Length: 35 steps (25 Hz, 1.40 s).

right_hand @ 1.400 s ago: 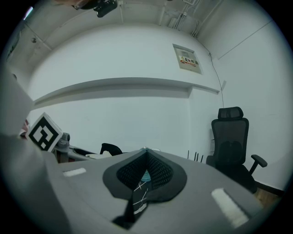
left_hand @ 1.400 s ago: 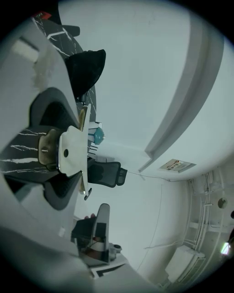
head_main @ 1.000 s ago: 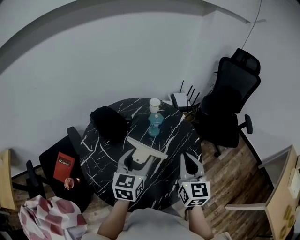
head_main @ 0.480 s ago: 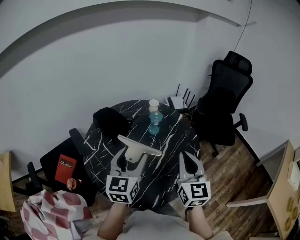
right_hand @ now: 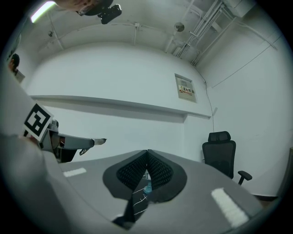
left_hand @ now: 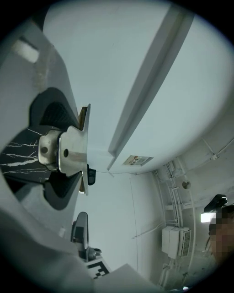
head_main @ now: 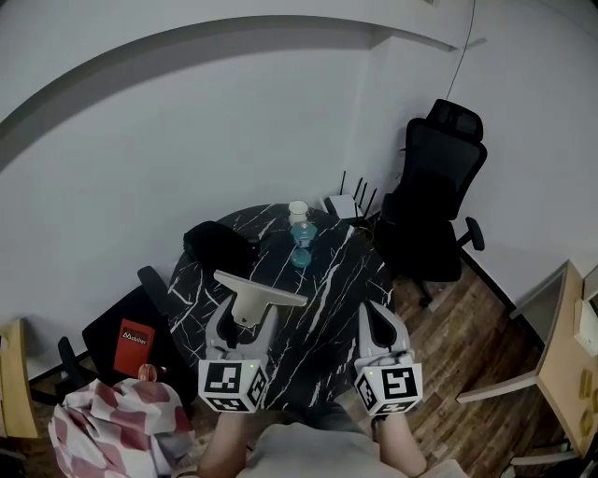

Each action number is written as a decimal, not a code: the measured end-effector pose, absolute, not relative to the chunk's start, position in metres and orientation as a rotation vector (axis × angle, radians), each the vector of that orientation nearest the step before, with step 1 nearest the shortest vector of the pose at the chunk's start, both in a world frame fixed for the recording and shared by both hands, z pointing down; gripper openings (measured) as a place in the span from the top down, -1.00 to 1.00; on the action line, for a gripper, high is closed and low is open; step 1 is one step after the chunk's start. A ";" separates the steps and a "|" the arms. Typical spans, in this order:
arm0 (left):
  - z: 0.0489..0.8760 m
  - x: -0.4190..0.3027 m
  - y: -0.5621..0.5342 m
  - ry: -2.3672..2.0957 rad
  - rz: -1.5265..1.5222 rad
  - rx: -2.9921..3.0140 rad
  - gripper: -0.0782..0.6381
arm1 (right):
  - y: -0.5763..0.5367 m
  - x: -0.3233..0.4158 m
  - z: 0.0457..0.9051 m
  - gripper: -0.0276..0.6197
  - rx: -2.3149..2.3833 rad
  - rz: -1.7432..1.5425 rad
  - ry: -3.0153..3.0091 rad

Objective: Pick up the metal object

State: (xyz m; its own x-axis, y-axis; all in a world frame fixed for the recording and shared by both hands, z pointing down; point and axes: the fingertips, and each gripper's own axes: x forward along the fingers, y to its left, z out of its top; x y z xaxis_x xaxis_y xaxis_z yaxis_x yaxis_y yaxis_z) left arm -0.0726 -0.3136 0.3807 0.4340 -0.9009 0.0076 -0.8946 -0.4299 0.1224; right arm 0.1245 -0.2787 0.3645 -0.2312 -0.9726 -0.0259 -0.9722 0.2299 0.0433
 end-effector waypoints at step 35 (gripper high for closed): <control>0.345 -0.082 -0.239 -1.740 -0.220 2.662 -0.07 | -0.201 0.138 0.349 0.91 2.041 -0.149 -2.418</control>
